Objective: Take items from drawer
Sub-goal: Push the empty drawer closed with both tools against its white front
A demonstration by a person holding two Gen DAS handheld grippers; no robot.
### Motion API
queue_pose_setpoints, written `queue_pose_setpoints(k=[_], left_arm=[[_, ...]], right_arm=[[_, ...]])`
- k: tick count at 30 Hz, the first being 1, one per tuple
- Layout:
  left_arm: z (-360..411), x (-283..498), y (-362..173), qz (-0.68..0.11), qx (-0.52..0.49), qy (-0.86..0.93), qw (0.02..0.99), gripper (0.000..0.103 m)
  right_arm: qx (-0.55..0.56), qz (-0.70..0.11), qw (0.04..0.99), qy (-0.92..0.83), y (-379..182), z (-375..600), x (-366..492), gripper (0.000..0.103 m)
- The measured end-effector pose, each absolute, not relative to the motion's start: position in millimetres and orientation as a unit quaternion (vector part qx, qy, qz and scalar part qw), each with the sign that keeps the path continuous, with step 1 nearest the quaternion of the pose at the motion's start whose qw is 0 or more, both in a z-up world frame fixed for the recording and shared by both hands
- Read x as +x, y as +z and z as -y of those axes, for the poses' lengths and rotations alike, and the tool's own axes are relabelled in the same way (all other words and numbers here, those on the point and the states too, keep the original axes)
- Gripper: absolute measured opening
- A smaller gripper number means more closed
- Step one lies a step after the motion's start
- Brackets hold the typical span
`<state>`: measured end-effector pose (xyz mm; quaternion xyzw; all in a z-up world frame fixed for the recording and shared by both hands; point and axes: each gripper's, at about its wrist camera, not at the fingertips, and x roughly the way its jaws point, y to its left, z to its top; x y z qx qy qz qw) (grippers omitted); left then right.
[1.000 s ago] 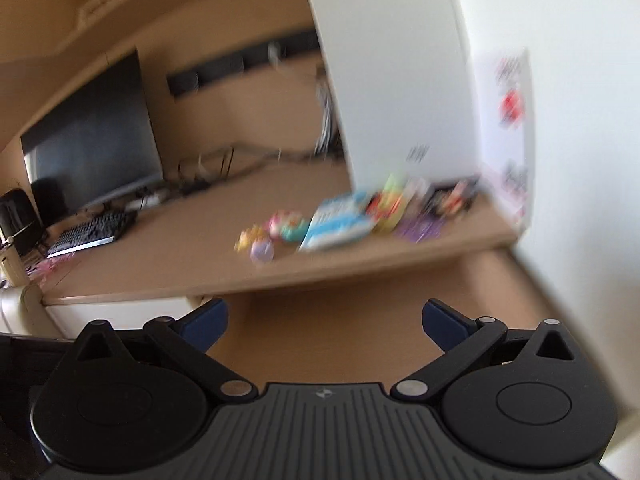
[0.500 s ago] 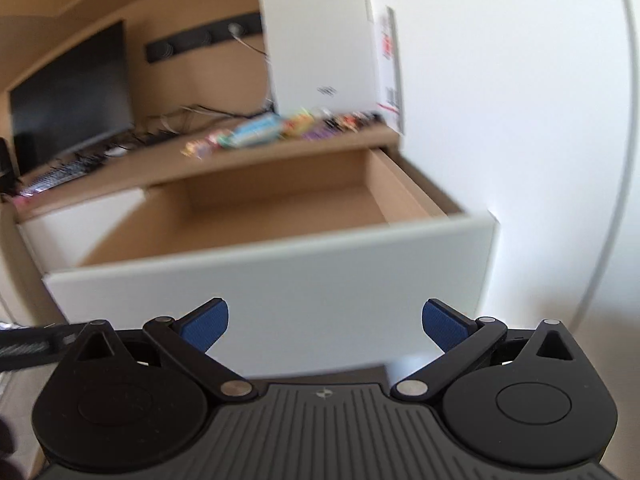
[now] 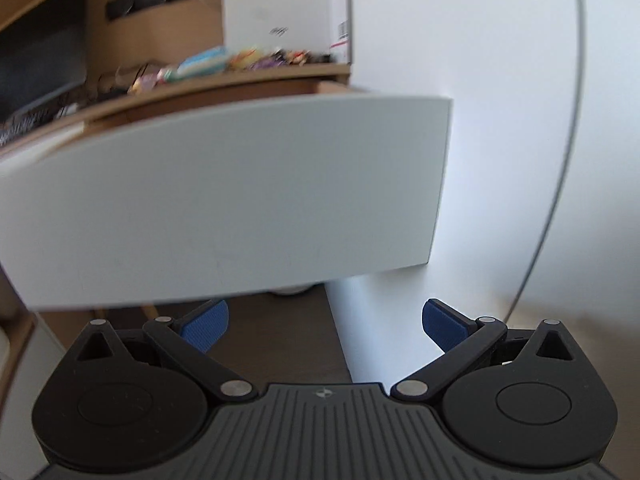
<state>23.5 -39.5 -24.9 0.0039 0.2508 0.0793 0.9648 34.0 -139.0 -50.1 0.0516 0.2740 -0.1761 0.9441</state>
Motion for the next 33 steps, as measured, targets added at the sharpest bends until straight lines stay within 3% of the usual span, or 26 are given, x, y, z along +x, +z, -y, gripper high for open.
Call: queue_pose_setpoints(k=[6,33], left_arm=[[52.6,56.7,-50.0,-0.224,-0.012,0.084,0.971,0.047],[51.5,92.1,-55.9,-0.229,-0.008,0.062,0.971,0.048]], right_arm=[[-0.014,-0.226,0.960,-0.168,-37.4,122.5,49.9,0.103],[0.027,-0.215,0.966,-0.138,-30.2,139.3,101.7,0.103]])
